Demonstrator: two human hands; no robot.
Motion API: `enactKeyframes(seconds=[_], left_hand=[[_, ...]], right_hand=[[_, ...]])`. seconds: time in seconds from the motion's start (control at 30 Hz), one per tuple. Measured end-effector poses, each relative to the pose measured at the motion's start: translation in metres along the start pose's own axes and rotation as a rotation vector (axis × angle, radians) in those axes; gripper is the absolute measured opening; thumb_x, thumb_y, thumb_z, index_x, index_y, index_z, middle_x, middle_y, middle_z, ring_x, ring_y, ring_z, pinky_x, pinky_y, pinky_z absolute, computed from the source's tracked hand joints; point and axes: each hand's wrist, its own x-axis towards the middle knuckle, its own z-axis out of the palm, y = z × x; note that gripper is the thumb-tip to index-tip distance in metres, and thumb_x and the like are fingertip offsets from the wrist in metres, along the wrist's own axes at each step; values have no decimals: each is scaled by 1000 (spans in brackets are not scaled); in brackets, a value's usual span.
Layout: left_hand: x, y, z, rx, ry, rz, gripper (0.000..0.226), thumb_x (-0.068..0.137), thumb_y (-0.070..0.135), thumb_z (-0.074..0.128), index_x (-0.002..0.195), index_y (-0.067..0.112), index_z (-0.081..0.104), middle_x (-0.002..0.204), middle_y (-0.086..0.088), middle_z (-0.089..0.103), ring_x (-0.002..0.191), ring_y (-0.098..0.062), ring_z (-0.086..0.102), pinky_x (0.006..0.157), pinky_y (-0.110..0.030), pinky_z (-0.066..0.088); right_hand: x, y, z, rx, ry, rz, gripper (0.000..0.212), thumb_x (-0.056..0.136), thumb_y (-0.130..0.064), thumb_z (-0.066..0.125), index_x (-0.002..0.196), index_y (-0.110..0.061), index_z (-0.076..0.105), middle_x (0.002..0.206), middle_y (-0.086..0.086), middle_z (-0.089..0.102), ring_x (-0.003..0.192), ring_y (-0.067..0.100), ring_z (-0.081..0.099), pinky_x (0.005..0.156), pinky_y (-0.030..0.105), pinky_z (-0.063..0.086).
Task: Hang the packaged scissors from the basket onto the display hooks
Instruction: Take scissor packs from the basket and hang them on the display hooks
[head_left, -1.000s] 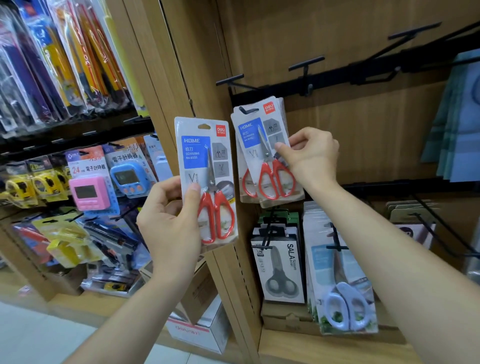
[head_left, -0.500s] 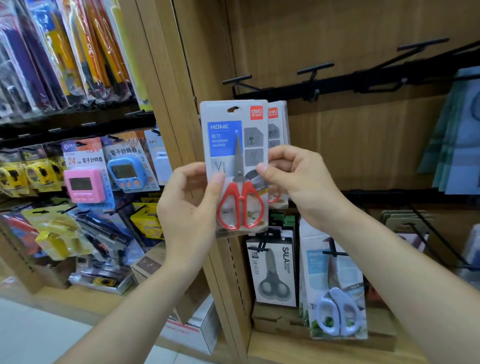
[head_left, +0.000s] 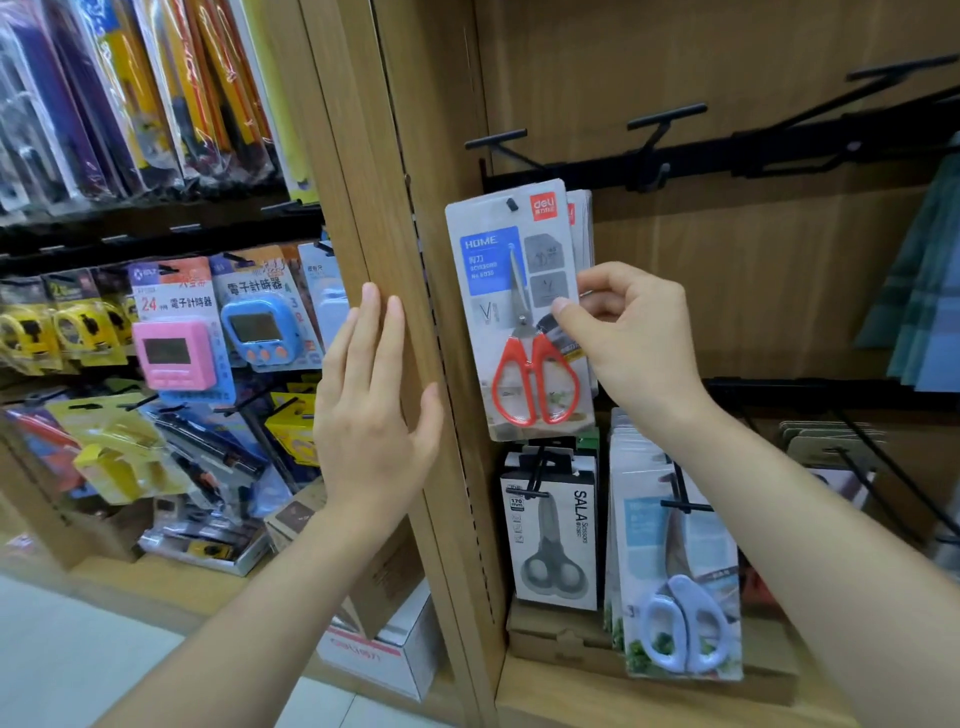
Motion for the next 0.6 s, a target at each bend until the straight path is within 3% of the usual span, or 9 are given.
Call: enactKeyframes(seconds=[0.1, 0.23, 0.37, 0.5, 0.6], left_hand=[[0, -1, -1, 10, -9, 6, 70, 92, 17, 71, 155, 2, 42, 164, -14, 37, 150, -31, 38, 118, -46, 40], [0, -1, -3, 34, -25, 16, 71, 93, 18, 72, 155, 3, 41, 165, -14, 36, 151, -30, 37, 120, -45, 38], [0, -3, -5, 41, -40, 16, 73, 92, 17, 73, 156, 3, 40, 165, -14, 34, 152, -29, 35, 122, -42, 35], [0, -1, -2, 32, -32, 12, 72, 92, 16, 72, 156, 2, 40, 165, -14, 34, 152, -31, 35, 120, -46, 38], [-1, 0, -1, 21, -29, -3, 72, 93, 16, 71, 156, 3, 39, 165, -14, 34, 152, -31, 35, 118, -49, 40]], right_hand=[[3, 0, 3, -80, 38, -5, 7, 95, -18, 74, 96, -22, 68, 75, -15, 70, 71, -6, 69, 60, 10, 51], [3, 3, 4, -96, 74, -20, 5, 91, -18, 75, 95, -20, 72, 78, -11, 74, 74, 2, 72, 65, 21, 56], [5, 2, -4, -25, 80, 29, 7, 88, -14, 78, 93, -10, 75, 66, -12, 71, 67, -1, 70, 58, 16, 51], [12, 1, -6, 6, 48, 114, 7, 84, -7, 79, 83, -13, 75, 72, 7, 75, 73, 27, 75, 75, 42, 63], [17, 8, -1, -38, 49, 157, 9, 85, -11, 80, 81, -17, 74, 73, 10, 75, 75, 27, 76, 83, 48, 62]])
